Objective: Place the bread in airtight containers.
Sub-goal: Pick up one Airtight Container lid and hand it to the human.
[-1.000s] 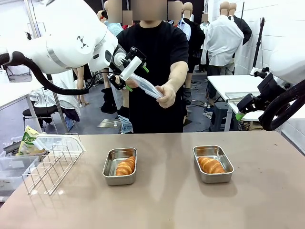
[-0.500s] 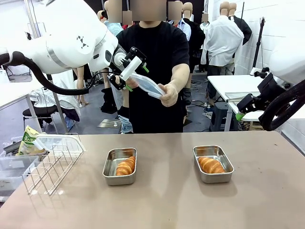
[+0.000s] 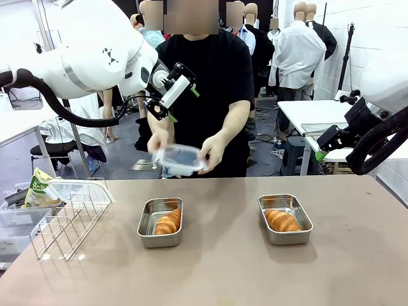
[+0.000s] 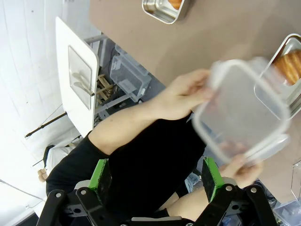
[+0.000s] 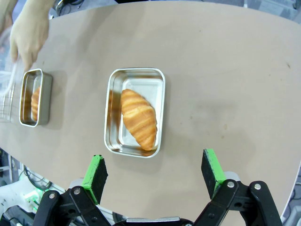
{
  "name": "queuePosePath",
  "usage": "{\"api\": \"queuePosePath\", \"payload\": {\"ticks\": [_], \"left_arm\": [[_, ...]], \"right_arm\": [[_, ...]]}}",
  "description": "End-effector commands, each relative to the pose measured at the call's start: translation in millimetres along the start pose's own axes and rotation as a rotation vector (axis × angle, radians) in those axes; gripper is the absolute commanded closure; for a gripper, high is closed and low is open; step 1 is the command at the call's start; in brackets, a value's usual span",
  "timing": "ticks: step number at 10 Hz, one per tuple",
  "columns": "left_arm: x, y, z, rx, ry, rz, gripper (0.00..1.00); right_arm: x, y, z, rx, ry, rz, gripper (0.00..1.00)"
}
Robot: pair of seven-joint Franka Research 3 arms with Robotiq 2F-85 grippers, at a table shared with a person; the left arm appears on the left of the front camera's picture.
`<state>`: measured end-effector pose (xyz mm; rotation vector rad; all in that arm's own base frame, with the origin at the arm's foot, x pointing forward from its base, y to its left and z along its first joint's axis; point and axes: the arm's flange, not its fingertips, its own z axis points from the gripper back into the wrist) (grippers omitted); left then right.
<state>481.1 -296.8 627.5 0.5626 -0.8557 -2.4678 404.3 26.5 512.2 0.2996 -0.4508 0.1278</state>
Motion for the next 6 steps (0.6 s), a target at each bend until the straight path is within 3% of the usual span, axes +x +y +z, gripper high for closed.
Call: {"api": "queuePosePath", "payload": {"ticks": [1,3,6], "left_arm": [[-0.3,-10.2,17.9,-0.028,0.032,0.012,0.00],[-9.2,-59.2,50.3,-0.120,0.085,0.082,0.00],[-18.9,-136.2,80.5,-0.234,0.088,0.235,0.00]], "right_arm": [[0.1,0.1,-1.1,0.002,-0.001,0.000,0.00],[0.1,0.1,-1.1,0.002,-0.001,0.000,0.00],[0.1,0.1,-1.1,0.002,-0.001,0.000,0.00]]}}
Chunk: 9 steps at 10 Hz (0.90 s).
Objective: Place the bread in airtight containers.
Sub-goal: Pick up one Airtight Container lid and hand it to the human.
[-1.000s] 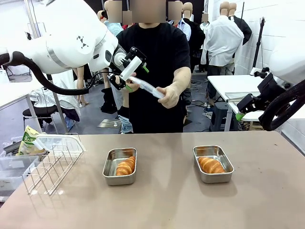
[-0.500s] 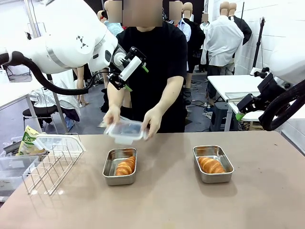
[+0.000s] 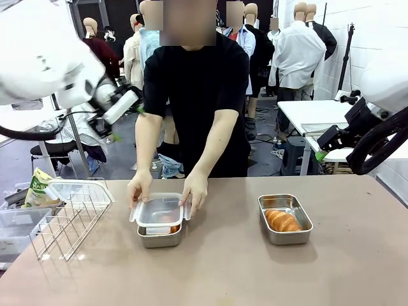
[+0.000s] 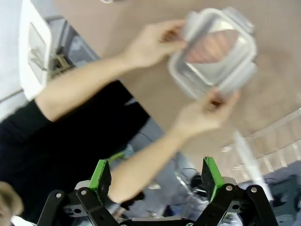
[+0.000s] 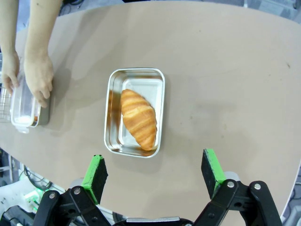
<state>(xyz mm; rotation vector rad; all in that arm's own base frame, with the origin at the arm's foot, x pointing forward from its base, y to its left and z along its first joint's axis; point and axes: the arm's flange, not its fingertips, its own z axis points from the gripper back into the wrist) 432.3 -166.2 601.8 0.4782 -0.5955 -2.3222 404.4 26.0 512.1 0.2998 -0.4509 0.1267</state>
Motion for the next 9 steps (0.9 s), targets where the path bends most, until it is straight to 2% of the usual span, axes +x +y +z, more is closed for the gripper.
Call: {"api": "queuePosePath", "payload": {"ticks": [1,3,5,6,7,8,9], "left_arm": [[-8.3,-42.1,20.3,-0.071,0.040,0.109,0.00],[-40.5,-74.1,22.2,-0.183,0.053,0.140,0.00],[-81.5,-109.1,-8.2,-0.281,-0.009,0.186,0.00],[-89.1,-117.2,-21.1,-0.382,-0.024,0.196,0.00],[-90.7,-123.3,-30.1,-0.431,-0.031,0.223,0.00],[-97.5,-135.1,-34.7,-0.465,0.007,0.306,0.00],[-105.5,-147.2,-33.3,-0.442,0.050,0.381,0.00]], "right_arm": [[0.1,0.6,-1.2,0.002,0.000,0.001,0.00],[0.1,0.6,-1.2,0.002,0.000,0.001,0.00],[0.1,0.6,-1.2,0.002,0.000,0.001,0.00],[0.1,0.6,-1.2,0.002,0.000,0.001,0.00],[0.1,0.6,-1.2,0.002,0.000,0.001,0.00],[0.1,0.6,-1.2,0.002,0.000,0.001,0.00],[0.1,0.6,-1.2,0.002,0.000,0.001,0.00]]}}
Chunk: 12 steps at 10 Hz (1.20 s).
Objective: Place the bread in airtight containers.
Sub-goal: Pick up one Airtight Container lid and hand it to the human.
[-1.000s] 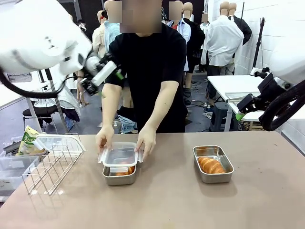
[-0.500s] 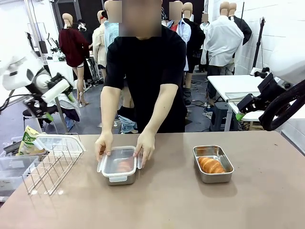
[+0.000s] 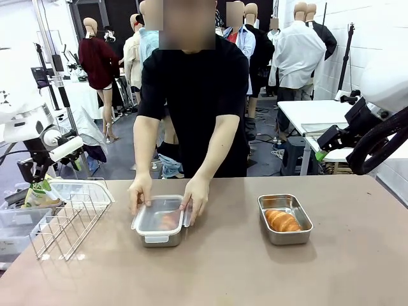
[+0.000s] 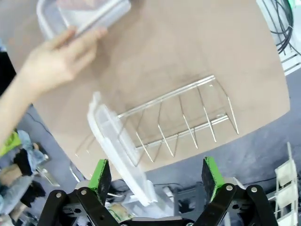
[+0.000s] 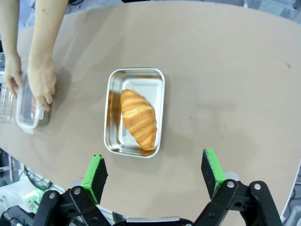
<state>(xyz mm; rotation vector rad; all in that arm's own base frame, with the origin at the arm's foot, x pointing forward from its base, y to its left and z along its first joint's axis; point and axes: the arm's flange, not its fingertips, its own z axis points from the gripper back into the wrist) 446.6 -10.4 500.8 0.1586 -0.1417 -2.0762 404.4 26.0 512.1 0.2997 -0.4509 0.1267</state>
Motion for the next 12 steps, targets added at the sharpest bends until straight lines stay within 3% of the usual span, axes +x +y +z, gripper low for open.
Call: {"api": "queuePosePath", "payload": {"ticks": [1,3,7,12], "left_arm": [[-10.6,-5.1,15.6,0.043,0.080,0.124,0.00],[-20.2,-8.5,18.9,0.102,0.166,0.203,0.00],[-25.9,-10.0,13.0,0.130,0.163,0.258,0.00],[-30.5,-7.4,23.0,0.134,0.136,0.229,0.00]], "right_arm": [[0.1,0.6,-1.2,0.002,0.000,0.001,0.00],[0.1,0.6,-1.2,0.002,0.000,0.001,0.00],[0.1,0.6,-1.2,0.002,0.000,0.001,0.00],[0.1,0.6,-1.2,0.002,0.000,0.001,0.00]]}}
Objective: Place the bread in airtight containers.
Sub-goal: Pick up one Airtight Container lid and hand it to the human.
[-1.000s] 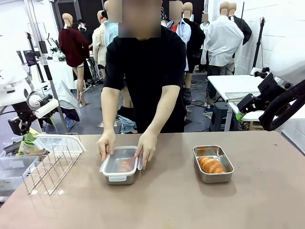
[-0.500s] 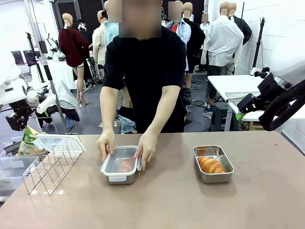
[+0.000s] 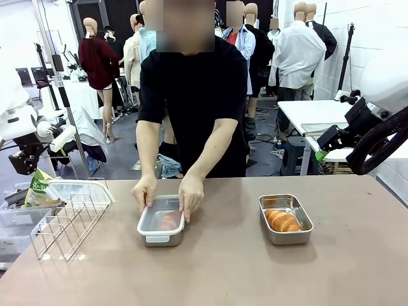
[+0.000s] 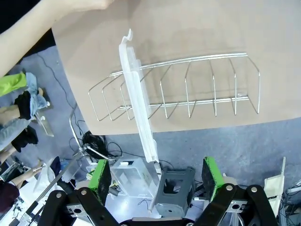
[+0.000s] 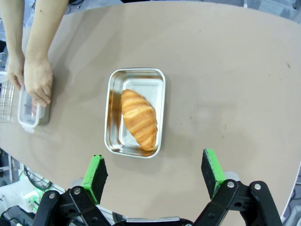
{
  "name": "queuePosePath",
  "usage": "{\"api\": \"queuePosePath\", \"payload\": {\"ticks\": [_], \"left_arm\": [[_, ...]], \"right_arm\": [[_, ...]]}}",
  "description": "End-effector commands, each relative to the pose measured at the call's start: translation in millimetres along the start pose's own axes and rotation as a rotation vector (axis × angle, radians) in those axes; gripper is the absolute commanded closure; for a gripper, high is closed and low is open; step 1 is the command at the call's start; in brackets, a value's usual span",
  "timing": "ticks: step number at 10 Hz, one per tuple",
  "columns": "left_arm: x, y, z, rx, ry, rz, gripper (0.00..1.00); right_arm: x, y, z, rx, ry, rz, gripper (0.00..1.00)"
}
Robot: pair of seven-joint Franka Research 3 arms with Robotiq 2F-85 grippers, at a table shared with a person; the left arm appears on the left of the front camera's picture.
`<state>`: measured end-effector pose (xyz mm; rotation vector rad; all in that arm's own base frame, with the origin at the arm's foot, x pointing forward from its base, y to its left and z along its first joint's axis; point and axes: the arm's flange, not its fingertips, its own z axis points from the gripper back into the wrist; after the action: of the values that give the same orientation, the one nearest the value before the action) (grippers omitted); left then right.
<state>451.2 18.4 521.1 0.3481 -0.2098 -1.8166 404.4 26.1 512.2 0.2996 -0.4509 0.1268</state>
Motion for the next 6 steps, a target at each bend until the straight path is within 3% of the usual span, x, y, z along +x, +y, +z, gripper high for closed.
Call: {"api": "queuePosePath", "payload": {"ticks": [1,6], "left_arm": [[-2.5,0.2,2.5,-0.002,0.001,-0.006,0.00],[-2.5,0.2,2.5,-0.002,0.001,-0.006,0.00]], "right_arm": [[0.1,0.6,-1.2,0.002,0.000,0.001,0.00],[0.1,0.6,-1.2,0.002,0.000,0.001,0.00]]}}
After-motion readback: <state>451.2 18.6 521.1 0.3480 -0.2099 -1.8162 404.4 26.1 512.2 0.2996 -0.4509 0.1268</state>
